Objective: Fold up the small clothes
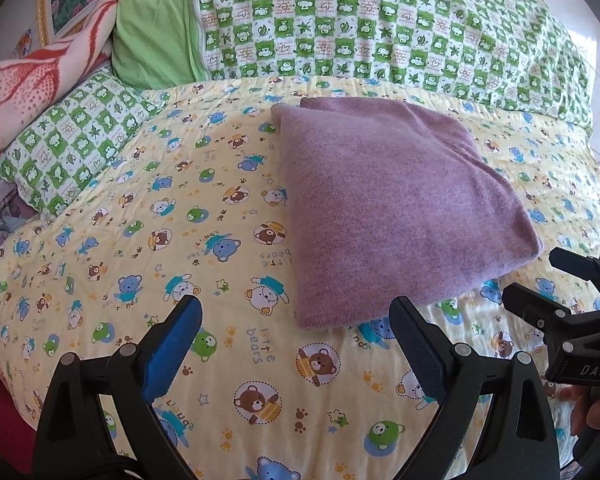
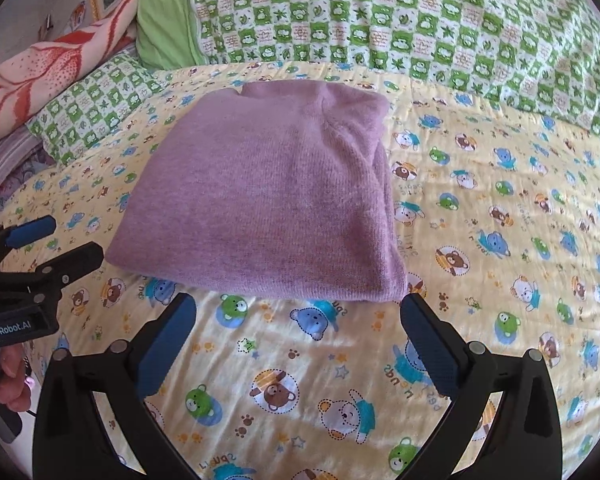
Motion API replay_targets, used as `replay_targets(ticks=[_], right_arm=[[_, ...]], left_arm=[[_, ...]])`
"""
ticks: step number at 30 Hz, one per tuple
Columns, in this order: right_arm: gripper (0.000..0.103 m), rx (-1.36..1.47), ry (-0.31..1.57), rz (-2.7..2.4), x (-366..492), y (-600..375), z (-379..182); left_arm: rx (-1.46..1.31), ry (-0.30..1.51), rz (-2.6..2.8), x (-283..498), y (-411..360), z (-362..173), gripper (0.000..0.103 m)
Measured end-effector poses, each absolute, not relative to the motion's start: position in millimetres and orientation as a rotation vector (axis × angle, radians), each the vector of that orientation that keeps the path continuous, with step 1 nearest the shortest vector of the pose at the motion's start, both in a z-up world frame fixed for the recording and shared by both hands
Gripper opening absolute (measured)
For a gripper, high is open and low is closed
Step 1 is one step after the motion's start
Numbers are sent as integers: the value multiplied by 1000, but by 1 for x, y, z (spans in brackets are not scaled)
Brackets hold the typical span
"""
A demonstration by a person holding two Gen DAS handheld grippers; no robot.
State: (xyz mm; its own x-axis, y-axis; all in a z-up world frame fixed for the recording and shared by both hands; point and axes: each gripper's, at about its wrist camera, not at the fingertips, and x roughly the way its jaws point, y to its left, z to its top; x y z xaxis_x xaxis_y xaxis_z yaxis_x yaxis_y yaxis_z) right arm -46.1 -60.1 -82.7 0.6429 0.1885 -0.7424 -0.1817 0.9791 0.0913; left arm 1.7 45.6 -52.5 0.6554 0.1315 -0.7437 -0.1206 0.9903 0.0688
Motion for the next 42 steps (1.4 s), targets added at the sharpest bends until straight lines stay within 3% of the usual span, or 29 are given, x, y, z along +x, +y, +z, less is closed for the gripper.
replay_targets(ticks=[42], right_arm=[[102, 24, 796, 246, -46, -59, -73]], left_arm=[[9, 821, 152, -3, 42, -46, 97]])
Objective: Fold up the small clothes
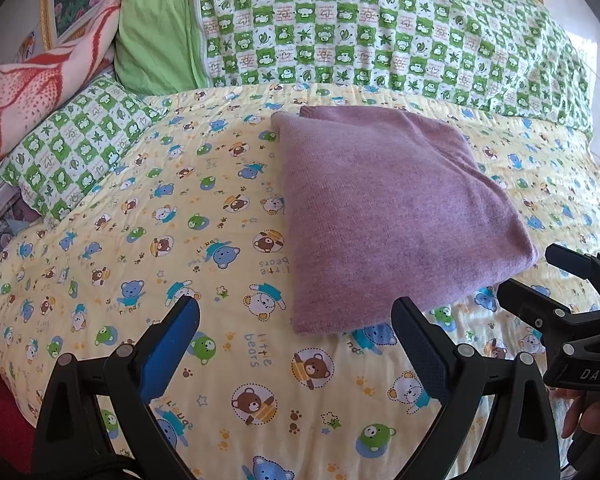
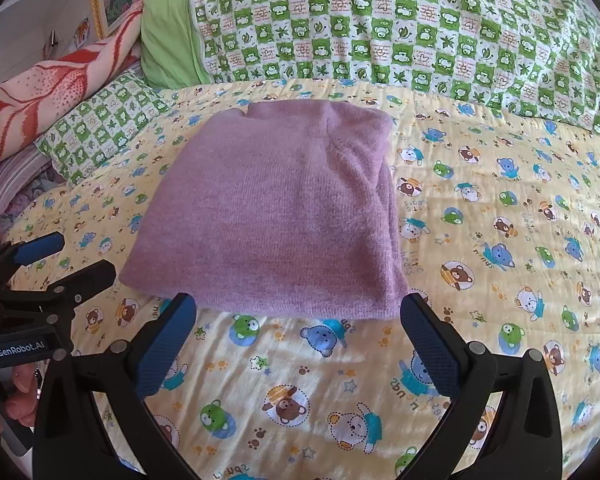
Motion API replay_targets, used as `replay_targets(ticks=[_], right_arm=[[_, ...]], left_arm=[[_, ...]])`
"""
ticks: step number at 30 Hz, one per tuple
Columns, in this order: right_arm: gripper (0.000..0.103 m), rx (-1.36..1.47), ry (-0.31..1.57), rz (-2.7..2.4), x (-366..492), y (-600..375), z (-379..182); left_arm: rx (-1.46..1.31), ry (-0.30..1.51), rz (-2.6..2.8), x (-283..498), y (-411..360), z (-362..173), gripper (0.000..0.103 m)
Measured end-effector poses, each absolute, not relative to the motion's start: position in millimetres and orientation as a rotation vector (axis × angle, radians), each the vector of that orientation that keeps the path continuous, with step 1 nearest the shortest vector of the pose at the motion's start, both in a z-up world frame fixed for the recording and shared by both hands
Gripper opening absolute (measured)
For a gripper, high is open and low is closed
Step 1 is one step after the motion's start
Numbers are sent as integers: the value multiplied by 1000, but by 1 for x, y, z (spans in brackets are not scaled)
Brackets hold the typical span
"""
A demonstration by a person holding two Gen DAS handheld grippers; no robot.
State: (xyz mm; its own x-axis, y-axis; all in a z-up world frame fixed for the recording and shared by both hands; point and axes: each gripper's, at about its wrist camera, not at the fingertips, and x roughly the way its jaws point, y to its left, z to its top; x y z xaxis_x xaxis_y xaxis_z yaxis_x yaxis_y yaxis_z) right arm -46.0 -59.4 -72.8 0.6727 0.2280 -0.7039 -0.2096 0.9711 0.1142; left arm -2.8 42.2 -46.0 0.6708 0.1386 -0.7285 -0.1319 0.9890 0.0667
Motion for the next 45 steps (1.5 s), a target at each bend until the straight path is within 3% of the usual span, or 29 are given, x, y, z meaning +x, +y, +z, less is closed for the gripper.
replay_targets(ticks=[45], right_arm=[[102, 36, 779, 272, -47, -55, -62]], left_arm=[[19, 825, 151, 4, 49, -42, 98]])
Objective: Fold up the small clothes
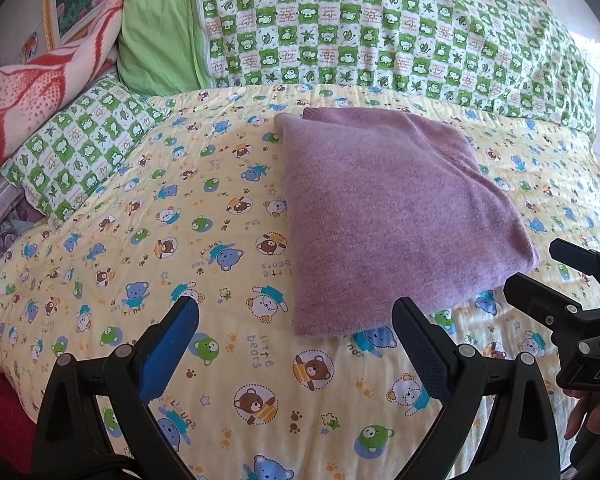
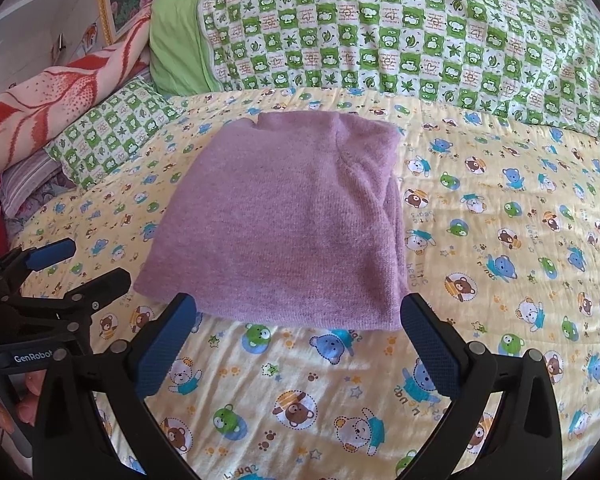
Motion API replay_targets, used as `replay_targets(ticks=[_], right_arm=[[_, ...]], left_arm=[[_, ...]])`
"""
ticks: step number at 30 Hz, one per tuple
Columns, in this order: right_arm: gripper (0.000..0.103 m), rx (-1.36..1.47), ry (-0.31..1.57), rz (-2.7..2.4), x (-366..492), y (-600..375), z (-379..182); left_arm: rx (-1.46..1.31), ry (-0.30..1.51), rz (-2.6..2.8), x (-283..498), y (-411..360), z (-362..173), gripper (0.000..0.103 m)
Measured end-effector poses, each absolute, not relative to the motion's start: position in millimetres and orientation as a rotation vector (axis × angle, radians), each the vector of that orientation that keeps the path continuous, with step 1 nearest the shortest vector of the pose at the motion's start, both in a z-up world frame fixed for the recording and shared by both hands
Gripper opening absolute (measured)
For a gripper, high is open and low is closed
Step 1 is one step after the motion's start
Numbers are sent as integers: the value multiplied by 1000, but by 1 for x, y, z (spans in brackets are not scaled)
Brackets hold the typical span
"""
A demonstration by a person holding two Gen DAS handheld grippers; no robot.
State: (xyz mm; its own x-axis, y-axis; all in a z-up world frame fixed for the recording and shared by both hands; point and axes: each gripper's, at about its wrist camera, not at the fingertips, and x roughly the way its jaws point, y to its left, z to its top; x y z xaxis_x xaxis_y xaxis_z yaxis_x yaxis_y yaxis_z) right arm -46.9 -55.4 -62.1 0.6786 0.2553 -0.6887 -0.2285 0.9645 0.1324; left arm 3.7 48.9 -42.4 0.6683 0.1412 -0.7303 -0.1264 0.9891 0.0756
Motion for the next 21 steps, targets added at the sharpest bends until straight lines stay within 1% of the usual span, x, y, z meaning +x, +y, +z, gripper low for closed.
replay_targets(ticks=[21], right_arm=[[102, 40, 775, 270, -43, -57, -60]], left_arm=[[15, 831, 140, 16, 54, -43, 98]])
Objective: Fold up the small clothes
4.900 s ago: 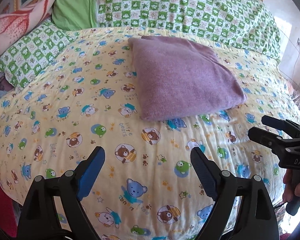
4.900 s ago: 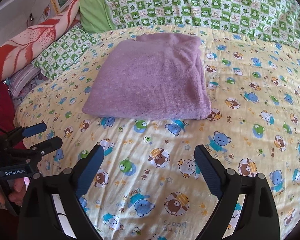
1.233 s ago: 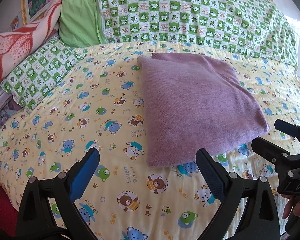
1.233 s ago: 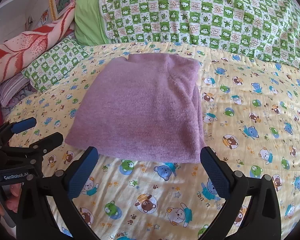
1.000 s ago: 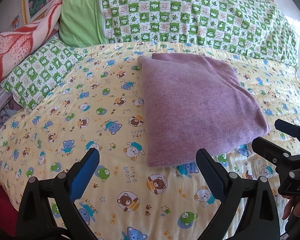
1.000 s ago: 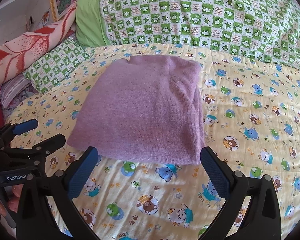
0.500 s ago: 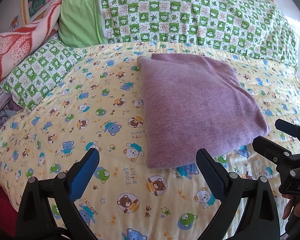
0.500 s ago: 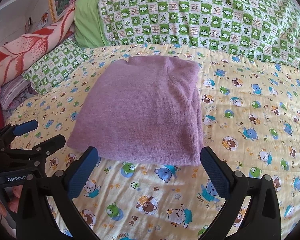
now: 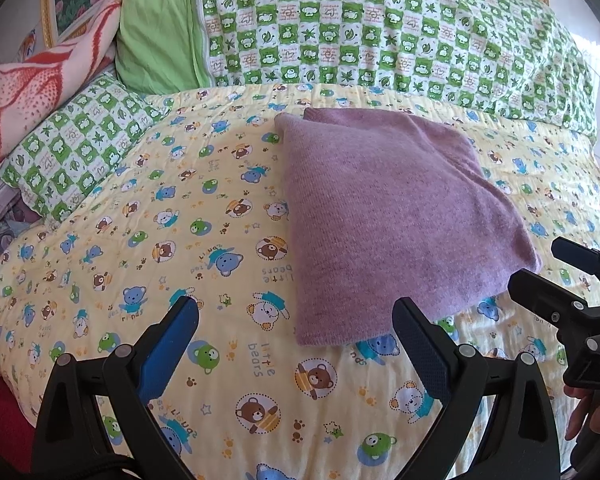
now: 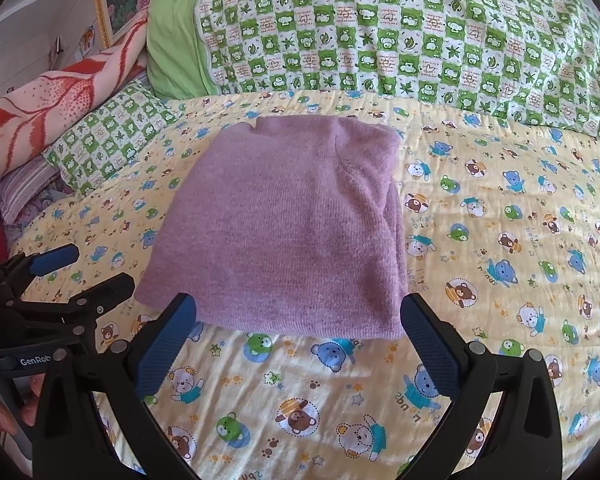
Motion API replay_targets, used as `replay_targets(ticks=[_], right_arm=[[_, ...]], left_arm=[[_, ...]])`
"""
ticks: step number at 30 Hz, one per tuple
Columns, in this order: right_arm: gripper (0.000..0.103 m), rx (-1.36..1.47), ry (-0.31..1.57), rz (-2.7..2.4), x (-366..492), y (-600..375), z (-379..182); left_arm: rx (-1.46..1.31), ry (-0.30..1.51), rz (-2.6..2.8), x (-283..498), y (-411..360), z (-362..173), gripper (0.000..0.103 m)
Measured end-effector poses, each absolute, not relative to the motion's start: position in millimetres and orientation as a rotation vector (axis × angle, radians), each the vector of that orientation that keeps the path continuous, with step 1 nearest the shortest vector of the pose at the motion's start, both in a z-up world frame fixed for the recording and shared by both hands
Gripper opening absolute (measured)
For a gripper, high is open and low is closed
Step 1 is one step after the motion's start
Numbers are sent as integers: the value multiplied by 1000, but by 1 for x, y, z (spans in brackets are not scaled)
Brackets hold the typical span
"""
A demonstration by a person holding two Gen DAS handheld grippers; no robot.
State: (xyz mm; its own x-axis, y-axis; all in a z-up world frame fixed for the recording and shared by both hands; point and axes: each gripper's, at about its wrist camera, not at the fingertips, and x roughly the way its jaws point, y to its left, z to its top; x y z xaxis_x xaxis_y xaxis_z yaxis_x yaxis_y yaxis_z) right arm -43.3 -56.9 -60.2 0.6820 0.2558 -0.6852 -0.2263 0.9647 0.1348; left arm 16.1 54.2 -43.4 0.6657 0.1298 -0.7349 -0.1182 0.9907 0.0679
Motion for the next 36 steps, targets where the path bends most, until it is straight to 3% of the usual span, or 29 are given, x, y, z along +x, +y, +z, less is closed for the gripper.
replay_targets(ticks=[36], right_arm=[[102, 78, 775, 257, -18, -61, -51]], left_arm=[[6, 856, 164, 46, 58, -39, 97]])
